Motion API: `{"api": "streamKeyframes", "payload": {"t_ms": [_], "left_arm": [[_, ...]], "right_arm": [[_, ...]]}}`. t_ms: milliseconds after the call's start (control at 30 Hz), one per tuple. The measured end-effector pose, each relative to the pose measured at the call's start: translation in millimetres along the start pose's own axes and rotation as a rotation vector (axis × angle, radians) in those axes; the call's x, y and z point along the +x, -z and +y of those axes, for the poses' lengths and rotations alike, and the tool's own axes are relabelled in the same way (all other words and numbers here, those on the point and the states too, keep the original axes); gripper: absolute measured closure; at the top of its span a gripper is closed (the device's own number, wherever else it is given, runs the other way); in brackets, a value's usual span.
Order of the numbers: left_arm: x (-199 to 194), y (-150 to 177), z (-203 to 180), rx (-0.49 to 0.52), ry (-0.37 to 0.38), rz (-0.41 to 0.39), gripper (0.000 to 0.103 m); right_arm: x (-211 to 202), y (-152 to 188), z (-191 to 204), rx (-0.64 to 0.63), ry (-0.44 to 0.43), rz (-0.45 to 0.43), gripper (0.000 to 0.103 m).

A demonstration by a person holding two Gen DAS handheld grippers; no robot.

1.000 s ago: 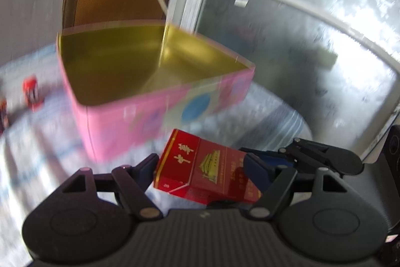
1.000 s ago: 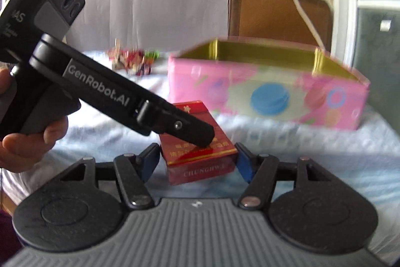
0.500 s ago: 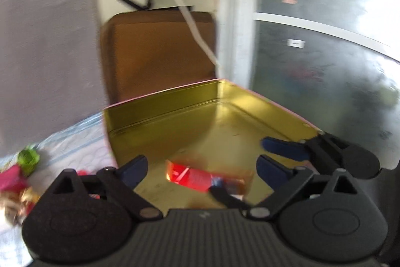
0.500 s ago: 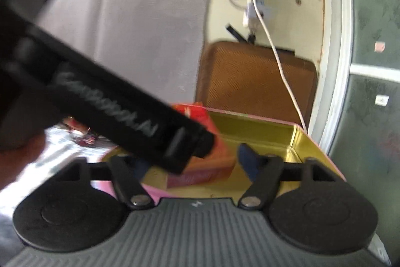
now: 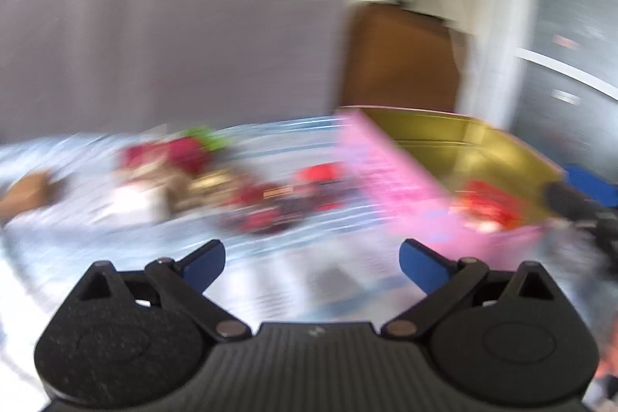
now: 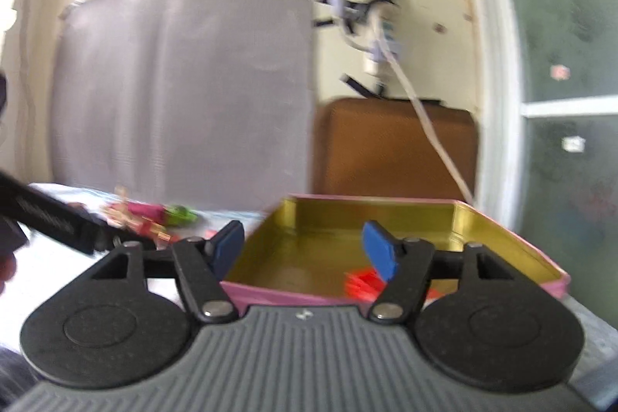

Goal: Organize rigid objects
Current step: 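Withdraw the open left tool from the tin toward the bed, then grasp the red-caped monkey figure with the right tool and lift it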

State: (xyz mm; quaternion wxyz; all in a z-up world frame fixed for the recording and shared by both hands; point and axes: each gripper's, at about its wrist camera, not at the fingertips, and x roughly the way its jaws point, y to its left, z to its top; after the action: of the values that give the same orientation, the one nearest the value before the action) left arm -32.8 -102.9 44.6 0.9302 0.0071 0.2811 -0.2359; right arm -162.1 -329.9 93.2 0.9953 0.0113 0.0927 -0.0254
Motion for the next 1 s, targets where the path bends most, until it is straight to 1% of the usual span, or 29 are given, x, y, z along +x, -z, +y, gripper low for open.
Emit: {"api": "streamKeyframes", "payload": {"t_ms": [67,100,133,167,233,267,300,333,367,400,467,533,600,700,733,767,800,833,1000], "left_arm": [[1,6,34,-0.057,-0.129,0.008,0.003],[1,9,49,-0.067,-0.192,0.017,0.003],[1,12,62,-0.067,-0.239,0.025,0.004],[-1,17,75,-0.072,-0.269,0.027,0.004],[-4,25,93,-0.103,-0.297,0.024,0.004],[-6,30,103,-0.134,-0.297,0.032,0.004],[-10,32,113,-0.185,-0.257,0.036,0.005],[-14,33,119,-0.214,-0.226,0.014,0.004],[-19,34,124,-0.234,-0.225,-0.015,0.003],[-22,35,126,-0.247,-0.223,-0.030,0.003],[-22,35,129,-0.266,-0.201,-0.033,0.003],[-23,34,130,-0.280,-0.191,-0.042,0.003],[-25,35,132,-0.291,-0.174,-0.053,0.003],[-26,35,134,-0.308,-0.152,-0.069,0.003],[-26,35,135,-0.315,-0.145,-0.073,0.003],[-25,35,137,-0.323,-0.139,-0.077,0.003],[-26,35,138,-0.331,-0.133,-0.080,0.003],[-26,36,140,-0.341,-0.127,-0.083,0.003],[-28,38,150,-0.402,-0.100,-0.093,0.002]], "right_arm": [[5,-3,21,-0.012,-0.069,0.019,0.034],[12,-4,32,-0.022,-0.098,0.036,0.036],[22,-3,42,-0.034,-0.122,0.057,0.036],[31,-3,53,-0.046,-0.146,0.079,0.036],[51,0,74,-0.061,-0.193,0.125,0.037],[62,0,83,-0.063,-0.210,0.147,0.036],[74,-1,90,-0.060,-0.219,0.168,0.036],[83,0,96,-0.054,-0.223,0.186,0.036],[97,-1,101,-0.046,-0.224,0.204,0.036],[110,-3,105,-0.040,-0.224,0.229,0.035],[135,-3,116,-0.048,-0.233,0.287,0.034],[153,2,128,-0.097,-0.211,0.329,0.029],[170,7,137,-0.145,-0.183,0.352,0.026],[188,16,145,-0.208,-0.163,0.393,0.026],[191,18,148,-0.229,-0.155,0.395,0.026],[191,20,152,-0.260,-0.139,0.389,0.029],[189,21,156,-0.291,-0.126,0.379,0.036],[187,21,159,-0.310,-0.121,0.367,0.040],[160,20,168,-0.309,-0.158,0.342,0.041]]}}
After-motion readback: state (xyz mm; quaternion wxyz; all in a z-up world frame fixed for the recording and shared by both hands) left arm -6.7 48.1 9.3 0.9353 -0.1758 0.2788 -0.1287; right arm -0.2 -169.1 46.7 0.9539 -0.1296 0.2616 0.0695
